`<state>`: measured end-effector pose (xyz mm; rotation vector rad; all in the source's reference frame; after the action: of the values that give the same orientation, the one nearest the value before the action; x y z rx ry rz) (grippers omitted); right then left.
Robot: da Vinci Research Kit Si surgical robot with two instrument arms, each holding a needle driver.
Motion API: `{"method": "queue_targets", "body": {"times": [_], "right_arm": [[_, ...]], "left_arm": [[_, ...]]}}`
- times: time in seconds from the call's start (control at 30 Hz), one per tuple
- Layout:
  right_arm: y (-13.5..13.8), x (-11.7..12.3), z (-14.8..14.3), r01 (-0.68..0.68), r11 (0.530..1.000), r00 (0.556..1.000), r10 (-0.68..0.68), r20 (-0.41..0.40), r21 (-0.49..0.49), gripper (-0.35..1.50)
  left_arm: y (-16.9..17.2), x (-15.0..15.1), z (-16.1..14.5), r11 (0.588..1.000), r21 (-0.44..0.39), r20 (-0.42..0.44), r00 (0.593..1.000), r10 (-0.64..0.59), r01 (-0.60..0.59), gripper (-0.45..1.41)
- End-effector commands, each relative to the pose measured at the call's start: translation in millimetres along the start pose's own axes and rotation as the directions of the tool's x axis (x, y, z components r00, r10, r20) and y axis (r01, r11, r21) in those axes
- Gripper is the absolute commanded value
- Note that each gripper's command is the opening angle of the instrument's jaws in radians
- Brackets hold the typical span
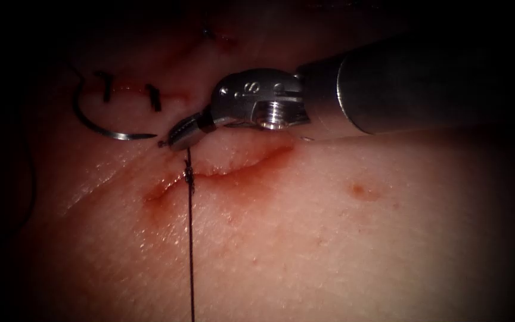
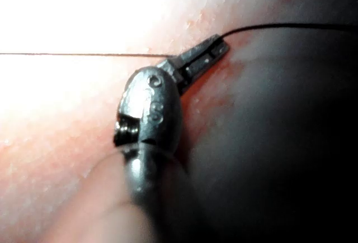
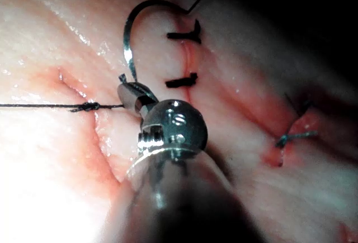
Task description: Wound Closure
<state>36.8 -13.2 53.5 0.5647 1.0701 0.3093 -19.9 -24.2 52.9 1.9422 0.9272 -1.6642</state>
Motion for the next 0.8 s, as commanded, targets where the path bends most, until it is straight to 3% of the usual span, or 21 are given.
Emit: {"method": "queue_targets", "body": {"times": [0.03,0.47,0.8], "right_arm": [[0.6,0.6,1.1,-0.003,1.000,1.000,0.003,-0.003,-0.004,-0.35],[1.2,0.7,0.9,-0.016,0.999,1.000,0.017,0.004,-0.052,-0.35],[1.3,0.9,0.8,-0.015,0.998,1.000,0.015,0.005,-0.055,-0.35]], "left_arm": [[0.1,-0.3,0.8,0.999,-0.032,-0.013,1.000,0.005,-0.005,-0.45],[3.1,-0.4,5.0,0.967,-0.250,-0.069,0.997,0.026,-0.042,-0.45],[3.2,-0.5,5.2,0.966,-0.254,-0.065,0.997,0.035,-0.050,-0.45]]}}
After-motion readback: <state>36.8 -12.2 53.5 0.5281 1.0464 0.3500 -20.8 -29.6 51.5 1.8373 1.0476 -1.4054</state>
